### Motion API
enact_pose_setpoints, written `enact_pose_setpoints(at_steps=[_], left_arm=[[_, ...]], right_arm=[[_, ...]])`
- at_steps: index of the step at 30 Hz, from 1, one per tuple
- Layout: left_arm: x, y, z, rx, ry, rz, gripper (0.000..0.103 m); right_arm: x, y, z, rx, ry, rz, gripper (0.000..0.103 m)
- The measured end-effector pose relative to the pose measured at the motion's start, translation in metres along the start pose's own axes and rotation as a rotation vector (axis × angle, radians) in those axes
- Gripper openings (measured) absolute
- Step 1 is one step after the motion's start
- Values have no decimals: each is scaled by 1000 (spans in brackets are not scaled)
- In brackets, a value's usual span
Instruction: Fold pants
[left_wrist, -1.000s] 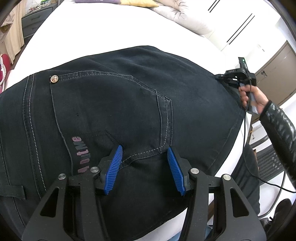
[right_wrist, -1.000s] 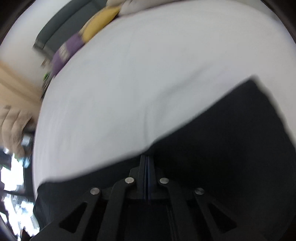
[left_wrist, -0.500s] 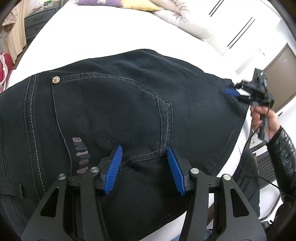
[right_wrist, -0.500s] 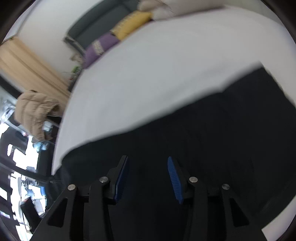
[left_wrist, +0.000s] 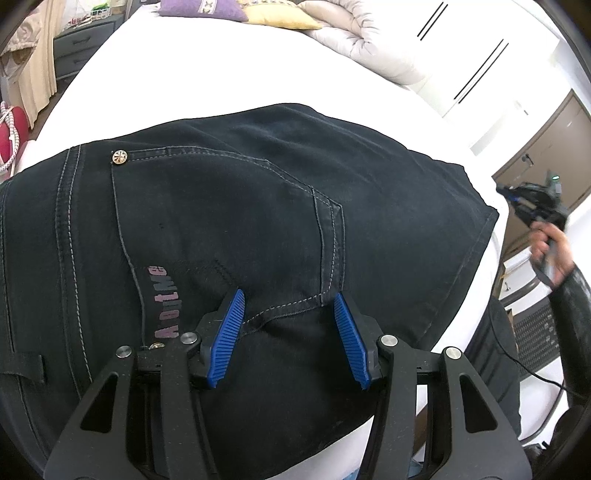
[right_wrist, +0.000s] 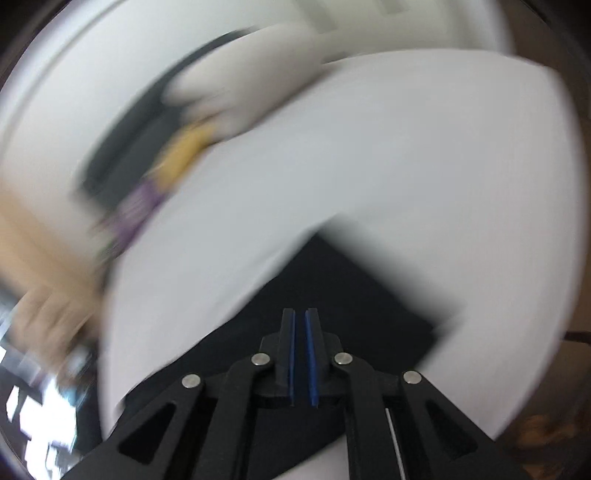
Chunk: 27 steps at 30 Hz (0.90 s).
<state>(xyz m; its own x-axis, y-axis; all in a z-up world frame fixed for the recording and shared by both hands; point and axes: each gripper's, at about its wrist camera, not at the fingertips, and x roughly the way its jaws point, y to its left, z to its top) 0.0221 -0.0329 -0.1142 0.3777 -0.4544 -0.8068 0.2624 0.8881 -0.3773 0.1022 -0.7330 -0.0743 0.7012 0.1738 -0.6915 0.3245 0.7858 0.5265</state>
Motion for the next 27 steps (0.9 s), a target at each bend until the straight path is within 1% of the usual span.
enact_pose_setpoints(at_steps=[1, 2, 3, 4, 5, 6, 7, 8, 9, 10, 12, 13, 15, 16, 17, 18, 19, 20, 21, 22, 23, 24, 25, 27], left_arm=[[0, -1, 0, 0, -1, 4, 50], [0, -1, -1, -1, -2, 6, 50], [0, -2, -2, -2, -4, 7, 50], [-1, -3, -3, -1, -5, 8, 50], [-3, -3, -4, 1, -6, 8, 50], [-5, -3, -5, 5, -6, 8, 50], [-6, -3, -6, 7, -7, 6, 50], [-8, -2, -7, 10, -8, 5, 50], [-12, -1, -9, 13, -11, 4, 50], [-14, -1, -11, 15, -14, 5, 50], [-20, 0, -17, 21, -20, 9, 50], [-23, 1, -21, 21, -23, 7, 50], [-30, 3, -31, 24, -31, 0, 49], [-33, 3, -35, 32, -34, 1, 49], [-36, 2, -39, 41, -35, 3, 49], [-40, 1, -43, 52, -35, 10, 50], [-43, 1, -46, 57, -35, 15, 50], [-45, 0, -49, 60, -34, 18, 50], [-49, 1, -52, 58, -34, 17, 50], [-51, 1, -54, 56, -33, 16, 50], [-53, 1, -56, 55, -32, 16, 50], [-55, 1, -58, 55, -30, 18, 50], [-58, 2, -60, 55, -29, 19, 50], [-64, 1, -61, 53, -27, 26, 50]], right_arm=[[4, 27, -23, -46, 70, 94, 9], [11, 49, -47, -78, 141, 167, 9], [22, 77, -79, -119, 231, 246, 9], [34, 98, -99, -143, 284, 290, 9], [47, 116, -123, -141, 340, 345, 9], [56, 127, -138, -120, 374, 380, 9], [72, 136, -155, -94, 430, 415, 9], [84, 144, -164, -97, 467, 417, 9], [97, 146, -175, -113, 505, 388, 7], [105, 144, -177, -117, 518, 350, 0], [116, 127, -166, -64, 508, 351, 0], [113, 111, -154, -37, 470, 321, 0], [95, 75, -132, -17, 375, 203, 0], [83, 59, -128, -2, 339, 154, 0], [71, 51, -125, 8, 307, 102, 0], [55, 43, -114, -14, 270, 28, 0], [45, 44, -109, -51, 246, -21, 0], [35, 50, -108, -82, 230, -42, 13], [25, 55, -108, -85, 231, -8, 31], [13, 62, -111, -63, 243, 99, 43], [4, 73, -116, -60, 240, 174, 59], [1, 87, -122, -76, 233, 219, 62], [-4, 105, -131, -116, 234, 296, 62], [2, 125, -141, -112, 272, 403, 61]])
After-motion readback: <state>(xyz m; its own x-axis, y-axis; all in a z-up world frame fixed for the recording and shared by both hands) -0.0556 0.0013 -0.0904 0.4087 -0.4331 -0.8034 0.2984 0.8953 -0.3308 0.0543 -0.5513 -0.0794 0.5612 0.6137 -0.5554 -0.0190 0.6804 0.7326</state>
